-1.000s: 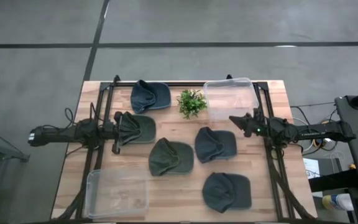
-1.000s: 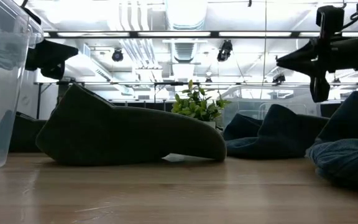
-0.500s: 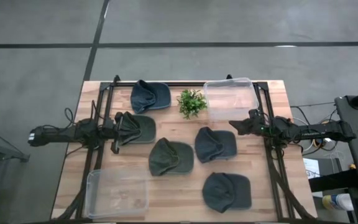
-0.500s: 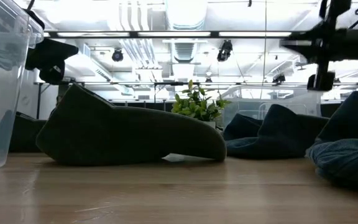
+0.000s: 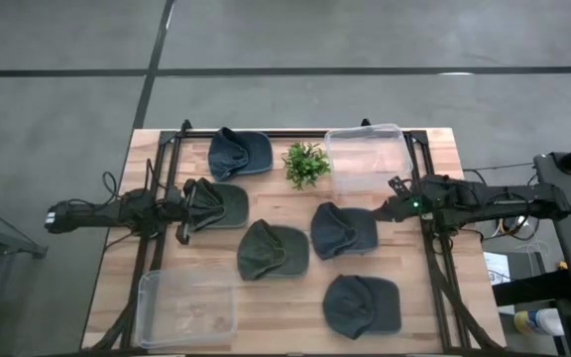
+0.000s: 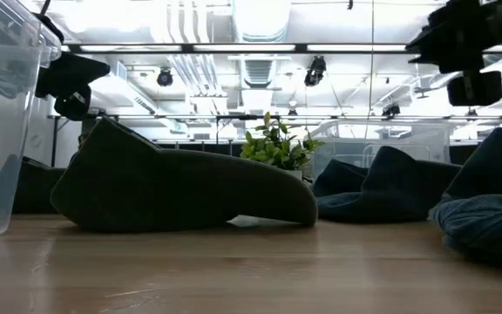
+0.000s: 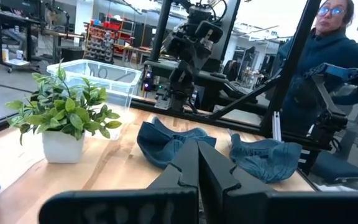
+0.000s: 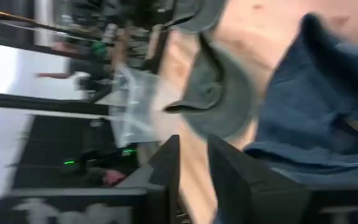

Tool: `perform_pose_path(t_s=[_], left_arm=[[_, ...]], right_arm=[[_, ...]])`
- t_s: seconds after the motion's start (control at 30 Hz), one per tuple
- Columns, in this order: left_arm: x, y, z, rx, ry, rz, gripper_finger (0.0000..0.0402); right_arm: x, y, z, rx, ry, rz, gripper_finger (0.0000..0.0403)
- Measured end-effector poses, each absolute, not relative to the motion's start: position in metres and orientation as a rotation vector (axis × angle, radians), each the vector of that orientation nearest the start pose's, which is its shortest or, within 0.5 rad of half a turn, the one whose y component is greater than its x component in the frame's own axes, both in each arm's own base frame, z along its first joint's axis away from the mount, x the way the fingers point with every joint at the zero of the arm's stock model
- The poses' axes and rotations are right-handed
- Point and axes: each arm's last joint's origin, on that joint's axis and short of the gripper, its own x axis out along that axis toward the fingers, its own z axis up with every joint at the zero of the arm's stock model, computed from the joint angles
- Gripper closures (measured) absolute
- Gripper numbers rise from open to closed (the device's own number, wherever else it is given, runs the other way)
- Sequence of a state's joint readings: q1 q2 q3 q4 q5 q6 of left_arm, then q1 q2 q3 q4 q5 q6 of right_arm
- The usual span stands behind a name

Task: Pick & Place hat
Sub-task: Put the middle blue cap into the top transparent bin

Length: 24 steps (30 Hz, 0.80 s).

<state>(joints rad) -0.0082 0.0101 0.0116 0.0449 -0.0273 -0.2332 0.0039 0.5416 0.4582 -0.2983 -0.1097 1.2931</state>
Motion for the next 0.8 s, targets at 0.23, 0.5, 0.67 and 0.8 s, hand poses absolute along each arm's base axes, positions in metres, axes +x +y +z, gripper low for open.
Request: perform_pose_path(t_s=[0.23, 0.5, 0.67, 0.8], left_arm=[[0.098, 0.000, 0.171, -0.312, -0.049, 0.011, 0.0402], [0.098, 0.000, 0.171, -0.324, -0.049, 0.011, 0.0402], [0.098, 0.000, 0.171, -0.324, -0.049, 0.011, 0.0402], [0.098, 0.000, 0.171, -0.324, -0.049, 0.011, 0.0402]], right_arm=[[0.155, 0.001, 0.243, 1.091, 0.504, -0.313, 0.0224], [0.173, 0.001, 0.228, 0.843, 0.759, -0.361, 0.0224], [0.182, 0.000, 0.218, 0.738, 0.848, -0.365, 0.0237], [0.185, 0.000, 0.207, 0.653, 0.919, -0.380, 0.0248]])
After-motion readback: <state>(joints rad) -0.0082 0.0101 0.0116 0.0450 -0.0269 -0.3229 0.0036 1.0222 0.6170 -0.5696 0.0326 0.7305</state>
